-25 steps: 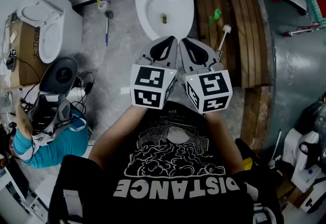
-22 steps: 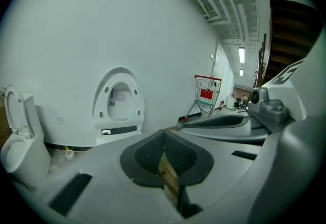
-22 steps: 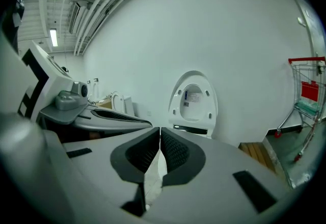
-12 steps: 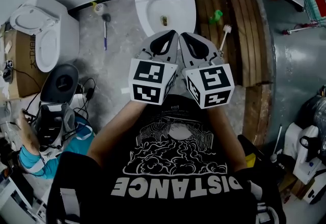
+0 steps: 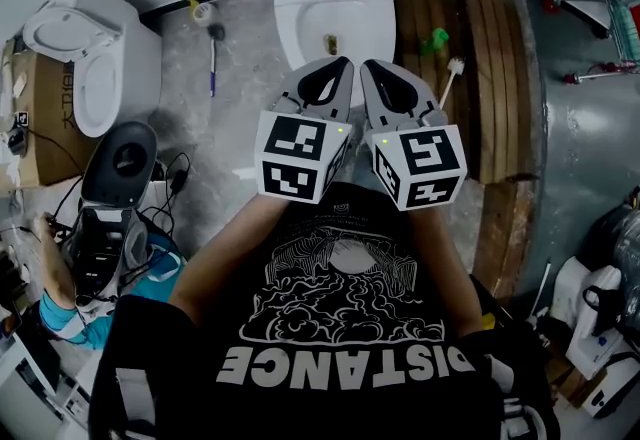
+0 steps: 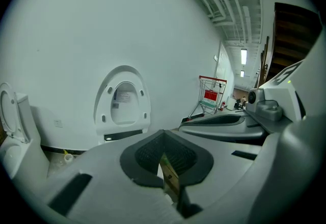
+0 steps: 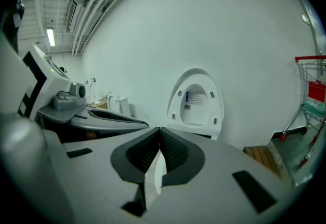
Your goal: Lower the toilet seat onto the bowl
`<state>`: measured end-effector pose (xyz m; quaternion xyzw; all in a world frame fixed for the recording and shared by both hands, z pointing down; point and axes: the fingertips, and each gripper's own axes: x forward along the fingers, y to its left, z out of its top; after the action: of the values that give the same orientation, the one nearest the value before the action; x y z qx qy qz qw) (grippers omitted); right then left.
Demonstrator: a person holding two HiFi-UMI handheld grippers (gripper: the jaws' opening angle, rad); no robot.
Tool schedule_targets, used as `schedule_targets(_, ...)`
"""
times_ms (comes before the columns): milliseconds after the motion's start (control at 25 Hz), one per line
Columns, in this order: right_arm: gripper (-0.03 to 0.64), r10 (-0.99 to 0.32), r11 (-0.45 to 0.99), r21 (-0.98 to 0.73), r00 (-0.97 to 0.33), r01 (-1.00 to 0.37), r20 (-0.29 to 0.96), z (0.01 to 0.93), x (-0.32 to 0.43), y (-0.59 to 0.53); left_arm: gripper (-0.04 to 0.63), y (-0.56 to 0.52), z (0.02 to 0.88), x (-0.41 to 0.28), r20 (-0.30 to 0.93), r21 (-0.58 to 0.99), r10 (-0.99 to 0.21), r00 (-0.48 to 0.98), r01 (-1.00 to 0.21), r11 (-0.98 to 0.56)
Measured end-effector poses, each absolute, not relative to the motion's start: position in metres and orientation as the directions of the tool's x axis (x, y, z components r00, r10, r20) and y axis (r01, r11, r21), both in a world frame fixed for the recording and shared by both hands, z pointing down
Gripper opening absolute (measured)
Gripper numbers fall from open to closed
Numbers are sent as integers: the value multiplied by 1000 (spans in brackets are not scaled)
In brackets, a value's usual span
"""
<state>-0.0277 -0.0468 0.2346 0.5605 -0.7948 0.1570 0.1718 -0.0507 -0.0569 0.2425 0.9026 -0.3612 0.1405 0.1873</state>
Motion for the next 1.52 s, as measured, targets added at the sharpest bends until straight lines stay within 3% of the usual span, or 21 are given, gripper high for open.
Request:
schedule_targets(920,20,-741,517,-108,-507,-849,440,253,96,-189,12,-194,261,65,417,158,-672,612,-777,-610)
schedule_targets(1520,20,-660,658,-82,-626,-748,415,245,101,-264,14,-274,239,50,410,95,-712,570,-803,-588)
